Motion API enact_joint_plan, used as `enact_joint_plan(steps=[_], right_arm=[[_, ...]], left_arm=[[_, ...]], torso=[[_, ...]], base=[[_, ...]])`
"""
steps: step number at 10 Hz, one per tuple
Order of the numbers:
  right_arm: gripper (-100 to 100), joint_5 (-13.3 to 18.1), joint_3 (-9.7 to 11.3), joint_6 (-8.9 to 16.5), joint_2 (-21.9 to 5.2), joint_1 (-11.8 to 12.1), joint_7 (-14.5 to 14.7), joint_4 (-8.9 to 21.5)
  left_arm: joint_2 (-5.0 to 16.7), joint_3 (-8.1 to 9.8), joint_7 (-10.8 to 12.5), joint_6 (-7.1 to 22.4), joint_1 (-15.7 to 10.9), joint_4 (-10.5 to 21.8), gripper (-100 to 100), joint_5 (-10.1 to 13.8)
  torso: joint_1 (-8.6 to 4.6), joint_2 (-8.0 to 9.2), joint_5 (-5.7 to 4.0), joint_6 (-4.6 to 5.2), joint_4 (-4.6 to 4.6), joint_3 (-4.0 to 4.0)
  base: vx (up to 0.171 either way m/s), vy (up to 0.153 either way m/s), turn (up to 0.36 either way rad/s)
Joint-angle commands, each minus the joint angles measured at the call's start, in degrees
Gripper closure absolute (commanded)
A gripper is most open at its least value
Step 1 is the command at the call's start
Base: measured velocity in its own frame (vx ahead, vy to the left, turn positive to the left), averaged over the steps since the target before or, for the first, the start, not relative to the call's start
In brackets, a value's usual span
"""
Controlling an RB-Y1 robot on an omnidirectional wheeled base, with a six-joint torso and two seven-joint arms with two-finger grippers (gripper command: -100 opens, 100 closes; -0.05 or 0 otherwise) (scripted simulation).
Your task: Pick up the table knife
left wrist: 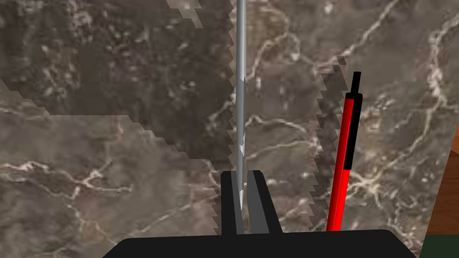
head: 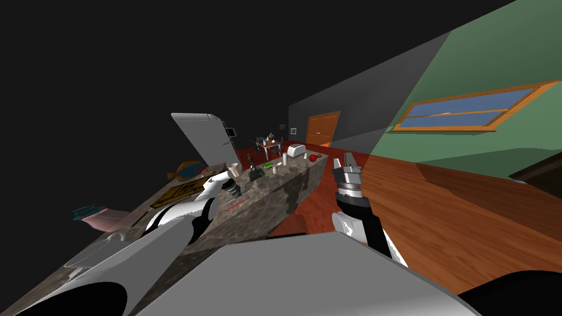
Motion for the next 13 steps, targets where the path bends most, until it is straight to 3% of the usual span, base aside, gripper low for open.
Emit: enact_joint_plan(steps=[1,2,3,4,6,7,9,13], right_arm=[[0,0.0,0.0,0.0,0.0,0.0,0.0,0.0],[0,0.0,0.0,0.0,0.0,0.0,0.0,0.0],[0,0.0,0.0,0.0,0.0,0.0,0.0,0.0],[0,0.0,0.0,0.0,0.0,0.0,0.0,0.0],[0,0.0,0.0,0.0,0.0,0.0,0.0,0.0],[0,0.0,0.0,0.0,0.0,0.0,0.0,0.0],[0,0.0,0.0,0.0,0.0,0.0,0.0,0.0],[0,0.0,0.0,0.0,0.0,0.0,0.0,0.0]], left_arm=[[0.0,0.0,0.0,0.0,0.0,0.0,100,0.0],[0.0,0.0,0.0,0.0,0.0,0.0,0,0.0],[-1.7,-0.83,1.9,0.5,-0.6,-0.9,100,-0.6],[-3.5,-1.69,3.9,1.1,-1.2,-1.9,100,-1.2],[-3.5,-1.69,3.9,1.1,-1.2,-1.9,100,-1.2],[-5.3,-2.55,5.9,1.6,-1.9,-2.9,100,-1.8],[-5.3,-2.55,5.9,1.6,-1.9,-2.9,100,-1.8],[-12.4,-5.99,13.1,3.7,-4.7,-6.9,100,-4.3]], torso=[[0.0,0.0,0.0,0.0,0.0,0.0],[0.01,0.0,0.0,-0.01,0.0,0.0],[0.01,0.0,0.0,-0.01,0.0,0.0],[0.22,0.06,0.04,-0.03,0.01,0.03],[0.52,0.14,0.12,-0.06,0.02,0.08],[0.32,0.05,0.08,-0.06,0.0,0.03],[0.23,0.01,0.06,-0.03,-0.01,0.0],[0.51,0.09,0.11,-0.04,0.0,0.04]], base=[[0.0,0.0,0.0],[0.0,0.0,0.0],[-0.019,0.071,0.072],[-0.06,0.148,0.093],[-0.017,0.097,-0.008],[-0.003,0.065,0.079],[-0.005,0.039,0.002],[-0.026,0.131,0.074]])
